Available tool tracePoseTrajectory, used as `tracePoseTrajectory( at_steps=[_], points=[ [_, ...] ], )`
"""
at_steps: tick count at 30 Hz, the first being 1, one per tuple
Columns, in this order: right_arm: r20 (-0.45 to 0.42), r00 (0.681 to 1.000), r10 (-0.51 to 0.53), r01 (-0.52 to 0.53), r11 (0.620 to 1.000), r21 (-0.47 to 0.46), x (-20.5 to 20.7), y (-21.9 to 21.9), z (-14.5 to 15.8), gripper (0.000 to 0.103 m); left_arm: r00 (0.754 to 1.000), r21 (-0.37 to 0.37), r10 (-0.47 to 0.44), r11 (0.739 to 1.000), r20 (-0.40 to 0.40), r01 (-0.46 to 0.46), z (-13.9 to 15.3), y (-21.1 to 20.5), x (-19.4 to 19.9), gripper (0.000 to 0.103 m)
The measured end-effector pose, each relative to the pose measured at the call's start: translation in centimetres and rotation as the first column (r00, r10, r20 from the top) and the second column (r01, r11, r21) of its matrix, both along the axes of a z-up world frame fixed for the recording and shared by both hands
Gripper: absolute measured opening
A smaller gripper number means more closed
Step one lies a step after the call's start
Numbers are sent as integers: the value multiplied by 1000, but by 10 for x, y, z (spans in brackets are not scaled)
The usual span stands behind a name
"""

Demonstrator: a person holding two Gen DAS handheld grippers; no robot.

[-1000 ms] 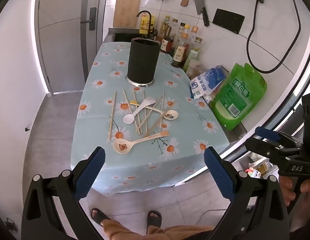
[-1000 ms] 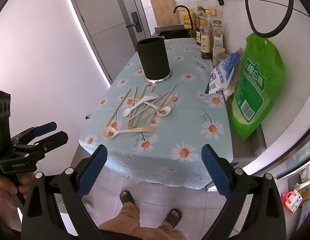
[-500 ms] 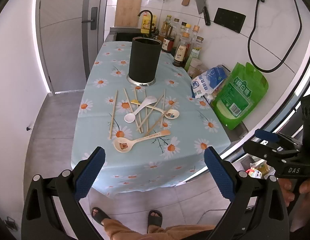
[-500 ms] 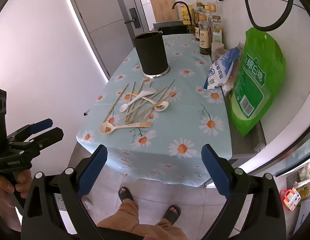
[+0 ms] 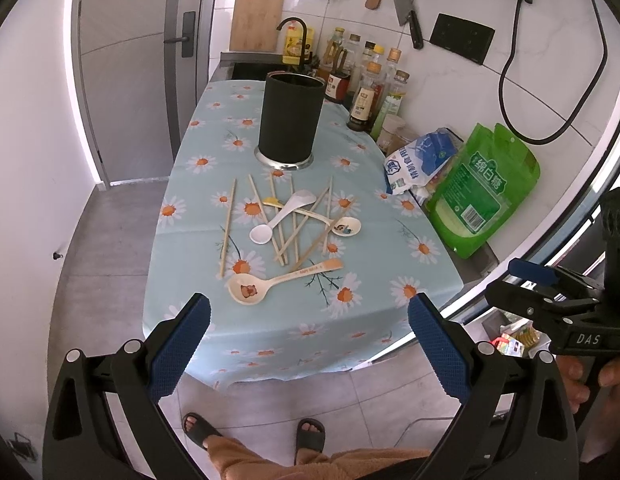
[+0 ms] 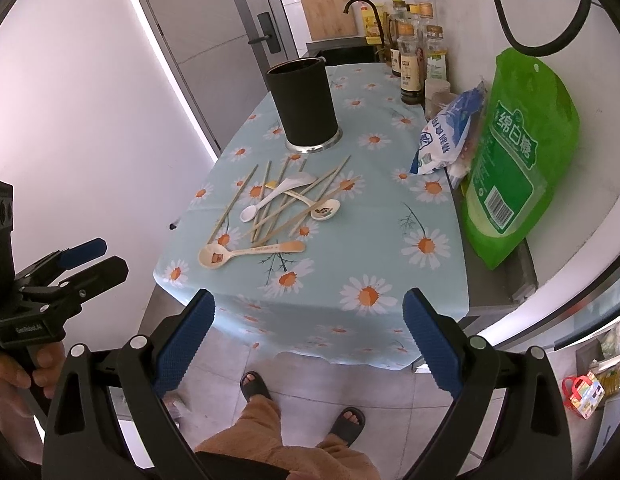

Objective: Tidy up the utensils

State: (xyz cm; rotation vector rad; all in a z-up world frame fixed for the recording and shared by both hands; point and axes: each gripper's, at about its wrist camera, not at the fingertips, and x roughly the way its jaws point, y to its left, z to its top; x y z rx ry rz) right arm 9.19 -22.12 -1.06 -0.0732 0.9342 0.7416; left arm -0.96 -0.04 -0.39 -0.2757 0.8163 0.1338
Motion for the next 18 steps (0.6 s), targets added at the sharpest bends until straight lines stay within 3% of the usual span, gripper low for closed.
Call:
tracePoseTrajectory(
  at_steps=[18],
  points=[
    [-13, 1000, 7, -7, 1000, 2, 0, 0, -2, 94, 1000, -1, -1, 1000, -5, 1, -5, 3, 3, 96]
  ],
)
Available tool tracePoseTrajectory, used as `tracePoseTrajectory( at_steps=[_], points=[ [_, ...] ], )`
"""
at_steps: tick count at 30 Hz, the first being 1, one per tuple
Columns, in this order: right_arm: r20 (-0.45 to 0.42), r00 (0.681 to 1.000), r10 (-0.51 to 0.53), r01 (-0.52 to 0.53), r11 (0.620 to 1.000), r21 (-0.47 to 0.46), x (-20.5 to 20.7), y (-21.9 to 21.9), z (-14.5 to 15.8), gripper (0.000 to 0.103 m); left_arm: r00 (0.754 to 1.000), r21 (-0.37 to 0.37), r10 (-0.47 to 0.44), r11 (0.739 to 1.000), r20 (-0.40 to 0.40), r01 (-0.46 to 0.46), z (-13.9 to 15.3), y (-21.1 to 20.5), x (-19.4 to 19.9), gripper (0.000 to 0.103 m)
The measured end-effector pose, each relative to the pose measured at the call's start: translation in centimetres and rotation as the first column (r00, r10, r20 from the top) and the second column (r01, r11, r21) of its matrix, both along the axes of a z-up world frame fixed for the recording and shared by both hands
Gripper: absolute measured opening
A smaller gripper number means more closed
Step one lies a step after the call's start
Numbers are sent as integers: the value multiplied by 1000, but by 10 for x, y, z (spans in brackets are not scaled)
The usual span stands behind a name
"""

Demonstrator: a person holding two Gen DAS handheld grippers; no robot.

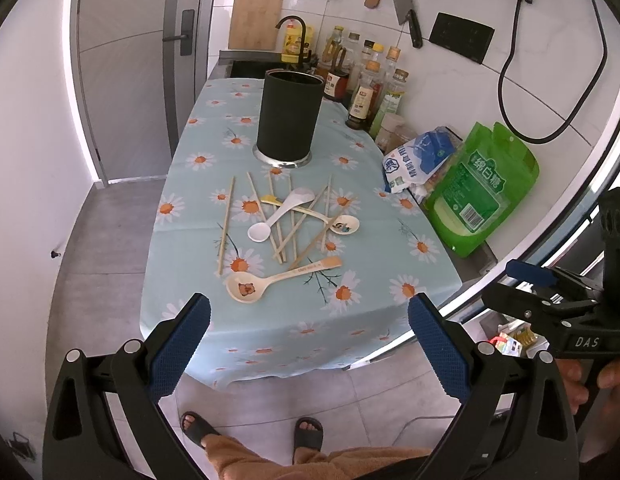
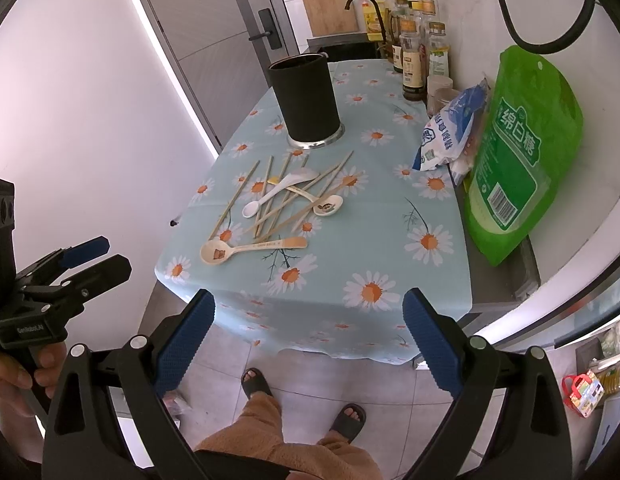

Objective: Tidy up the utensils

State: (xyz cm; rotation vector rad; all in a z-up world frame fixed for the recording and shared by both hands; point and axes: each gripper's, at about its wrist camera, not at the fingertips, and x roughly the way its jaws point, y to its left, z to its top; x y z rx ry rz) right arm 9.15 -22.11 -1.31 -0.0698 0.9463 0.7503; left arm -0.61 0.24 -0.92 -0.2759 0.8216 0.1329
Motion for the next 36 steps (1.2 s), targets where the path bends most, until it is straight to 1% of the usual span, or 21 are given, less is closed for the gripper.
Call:
tracePoseTrajectory(
  at_steps=[4, 5, 11, 23, 28, 31, 36],
  points=[
    [0, 1000, 2, -2, 1000, 1, -1, 1, 0, 94, 1000, -3, 0, 1000, 0, 0, -3, 4, 0, 96],
    [0, 1000, 3, -3, 1000, 2, 0, 0, 0, 94, 1000, 6, 0, 1000, -2, 0, 1, -2, 0, 96],
    [-2, 1000, 4, -4, 1000, 1, 0, 2, 0, 94, 1000, 11, 0, 1000, 2, 0, 1, -2, -1, 96],
    [-13, 1000, 8, -8, 1000, -3, 4, 5, -1, 94, 1000, 7, 11, 1000, -11, -11, 4, -1, 1, 96],
    [-42, 999, 16, -16, 1000, 10, 8, 7, -3, 94, 999, -15, 13, 1000, -30, -14, 3, 1, 4, 96],
    [-58, 998, 18, -17, 1000, 11, 10, 8, -5, 94, 999, -4, 12, 1000, -43, -12, 3, 2, 5, 96],
    [-97, 995, 24, -22, 1000, 18, 14, 14, -9, 94, 998, -9, 21, 1000, -62, -22, 2, 11, 8, 96]
  ],
)
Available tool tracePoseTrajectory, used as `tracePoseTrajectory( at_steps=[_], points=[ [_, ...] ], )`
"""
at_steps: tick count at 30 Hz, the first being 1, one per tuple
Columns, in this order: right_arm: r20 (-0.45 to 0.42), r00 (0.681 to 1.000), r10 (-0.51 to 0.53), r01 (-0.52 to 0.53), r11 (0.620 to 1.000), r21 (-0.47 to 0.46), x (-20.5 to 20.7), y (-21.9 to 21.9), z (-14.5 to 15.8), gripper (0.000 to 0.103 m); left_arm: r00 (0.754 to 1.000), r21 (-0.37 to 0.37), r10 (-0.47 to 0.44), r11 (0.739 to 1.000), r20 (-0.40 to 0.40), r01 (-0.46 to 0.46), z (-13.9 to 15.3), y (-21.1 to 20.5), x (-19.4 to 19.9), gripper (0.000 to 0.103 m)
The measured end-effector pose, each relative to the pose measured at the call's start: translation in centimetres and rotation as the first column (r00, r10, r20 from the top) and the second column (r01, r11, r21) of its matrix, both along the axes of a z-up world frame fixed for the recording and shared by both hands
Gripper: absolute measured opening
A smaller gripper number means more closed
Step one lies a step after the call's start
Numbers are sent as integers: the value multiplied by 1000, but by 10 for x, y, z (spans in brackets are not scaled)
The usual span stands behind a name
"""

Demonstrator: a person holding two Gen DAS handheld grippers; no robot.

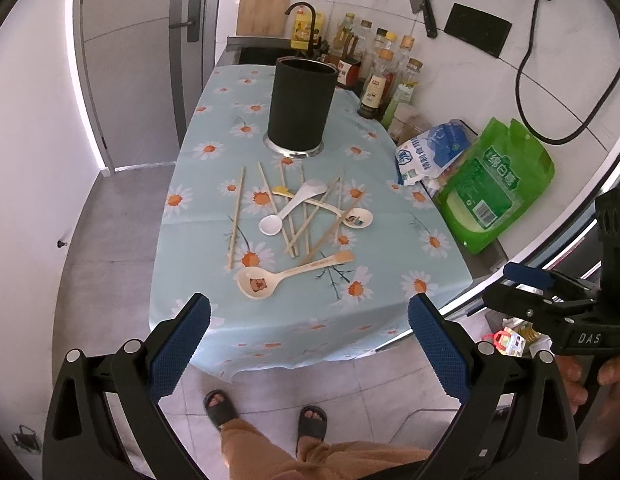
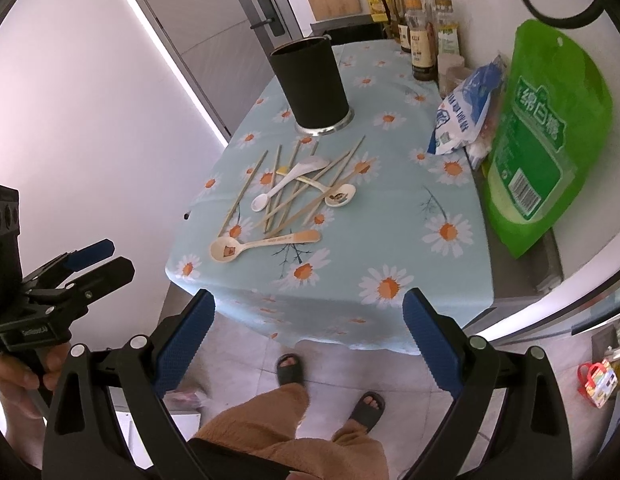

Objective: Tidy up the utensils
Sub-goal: 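Lower the right gripper onto the wooden spoon handle and close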

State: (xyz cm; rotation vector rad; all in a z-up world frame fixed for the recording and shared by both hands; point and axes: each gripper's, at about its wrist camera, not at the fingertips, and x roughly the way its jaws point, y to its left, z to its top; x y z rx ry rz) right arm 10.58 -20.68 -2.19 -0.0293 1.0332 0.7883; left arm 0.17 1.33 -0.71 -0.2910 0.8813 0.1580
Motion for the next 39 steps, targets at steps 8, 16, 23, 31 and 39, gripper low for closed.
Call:
tracePoseTrajectory(
  at_steps=[8, 16, 23, 31, 39],
  points=[
    [-146, 987, -65, 69, 997, 26, 16, 17, -15, 94, 999, -27, -15, 1000, -35, 14, -8, 30, 18, 96],
    [-472, 871, -133, 215, 969, 124, 36, 54, -53, 89, 994, -57, -79, 996, -69, 75, -18, 75, 48, 96],
    [-645, 732, -219, 389, 911, 133, 50, 90, -84, 74, 979, -73, -165, 985, -117, 157, -38, 118, 72, 96],
    [-721, 591, -360, 573, 817, 62, 63, 118, -107, 48, 960, -131, -245, 965, -137, 228, -56, 159, 91, 96],
    [-736, 459, -498, 668, 740, -83, 62, 123, -127, 28, 949, -187, -288, 947, -127, 262, -67, 186, 99, 96]
  ],
)
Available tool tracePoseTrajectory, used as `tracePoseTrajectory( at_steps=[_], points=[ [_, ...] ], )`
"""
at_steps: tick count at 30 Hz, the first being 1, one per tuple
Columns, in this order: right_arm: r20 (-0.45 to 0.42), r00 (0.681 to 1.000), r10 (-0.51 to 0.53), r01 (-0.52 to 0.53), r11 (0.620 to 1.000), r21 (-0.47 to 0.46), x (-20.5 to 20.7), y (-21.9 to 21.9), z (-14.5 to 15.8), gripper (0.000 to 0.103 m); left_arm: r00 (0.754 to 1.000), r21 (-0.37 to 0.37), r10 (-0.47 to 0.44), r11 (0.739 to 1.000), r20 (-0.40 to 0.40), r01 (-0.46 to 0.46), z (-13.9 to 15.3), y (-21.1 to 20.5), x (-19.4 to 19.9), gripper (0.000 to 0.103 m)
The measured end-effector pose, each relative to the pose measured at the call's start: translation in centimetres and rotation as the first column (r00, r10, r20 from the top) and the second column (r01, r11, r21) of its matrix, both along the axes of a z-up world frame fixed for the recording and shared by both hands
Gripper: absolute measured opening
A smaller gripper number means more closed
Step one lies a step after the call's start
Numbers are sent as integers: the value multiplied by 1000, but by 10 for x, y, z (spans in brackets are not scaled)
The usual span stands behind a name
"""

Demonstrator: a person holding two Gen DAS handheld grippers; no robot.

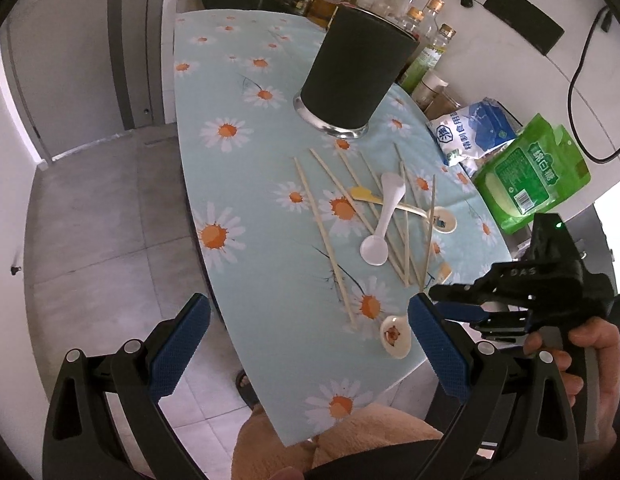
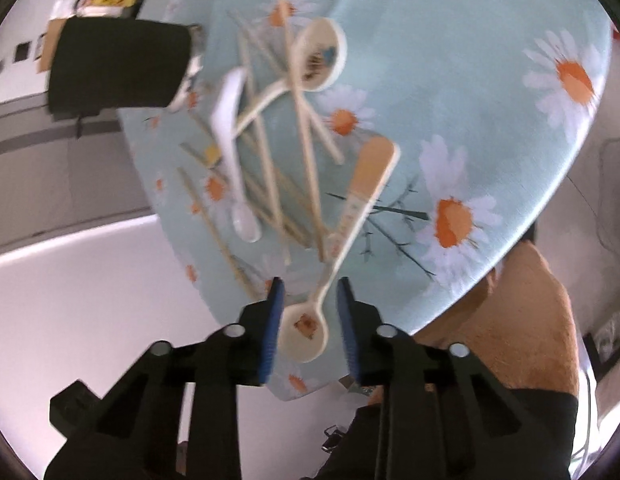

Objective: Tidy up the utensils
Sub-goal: 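Lower the right gripper onto the wooden spoon handle and close, then lift the wooden spoon with the right gripper while the left gripper grasps a chopstick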

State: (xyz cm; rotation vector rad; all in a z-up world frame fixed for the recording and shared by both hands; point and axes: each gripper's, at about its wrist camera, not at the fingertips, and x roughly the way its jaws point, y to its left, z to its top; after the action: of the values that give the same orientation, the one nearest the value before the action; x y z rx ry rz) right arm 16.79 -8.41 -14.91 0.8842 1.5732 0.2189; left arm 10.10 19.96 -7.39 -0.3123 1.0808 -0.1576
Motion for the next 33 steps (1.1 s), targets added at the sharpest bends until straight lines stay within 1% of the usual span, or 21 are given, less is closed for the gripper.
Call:
tracePoseTrajectory(
  at_steps=[4, 5, 8, 9, 10, 12, 16, 18, 19, 20, 22, 25, 29, 33],
  points=[
    [-29, 999, -27, 26, 999, -46, 4, 3, -4, 25, 1000, -33, -5, 999, 2, 5, -4, 9, 3, 96],
    [-42, 999, -34, 31, 998, -60, 3, 4, -5, 22, 1000, -43, -5, 999, 2, 6, -5, 11, 4, 96],
    [-104, 992, -70, 62, 995, -74, 2, 8, -12, 19, 1000, -76, -1, 997, 4, 1, -9, 19, 6, 96],
    [-109, 991, -77, 67, 994, -91, 3, 9, -11, 19, 1000, -86, 3, 996, 2, -3, -10, 21, 6, 96],
    [-113, 990, -83, 71, 992, -104, -1, 5, -7, 19, 1000, -111, 8, 994, -1, -8, -12, 24, 6, 96],
    [-121, 989, -89, 72, 988, -140, 1, 9, -5, 19, 1000, -154, 19, 988, -10, -20, -16, 31, 8, 96],
    [-141, 987, -83, 55, 979, -194, 2, 22, 6, 19, 999, -177, 32, 984, -10, -33, -20, 38, 10, 96],
    [-148, 985, -89, 56, 975, -215, 1, 25, 7, 16, 999, -189, 33, 981, -7, -34, -21, 40, 11, 96],
    [-149, 985, -88, 52, 972, -229, 0, 25, 8, 12, 999, -196, 35, 980, -3, -35, -20, 41, 10, 96],
    [-151, 984, -91, 53, 969, -241, -1, 26, 7, 12, 999, -200, 35, 979, 0, -35, -20, 42, 10, 96],
    [-144, 986, -88, 50, 967, -250, -1, 28, 9, 12, 999, -208, 37, 977, 0, -36, -22, 44, 10, 96],
    [-131, 987, -91, 57, 969, -242, -4, 27, 9, 8, 999, -214, 33, 976, -7, -33, -24, 47, 11, 96],
    [-110, 990, -85, 58, 972, -227, -13, 37, 9, 8, 1000, -210, 31, 977, -5, -31, -24, 48, 12, 96],
    [-80, 992, -97, 79, 975, -207, -17, 33, 13, 8, 1000, -211, 22, 977, -6, -23, -25, 48, 14, 96]
  ],
)
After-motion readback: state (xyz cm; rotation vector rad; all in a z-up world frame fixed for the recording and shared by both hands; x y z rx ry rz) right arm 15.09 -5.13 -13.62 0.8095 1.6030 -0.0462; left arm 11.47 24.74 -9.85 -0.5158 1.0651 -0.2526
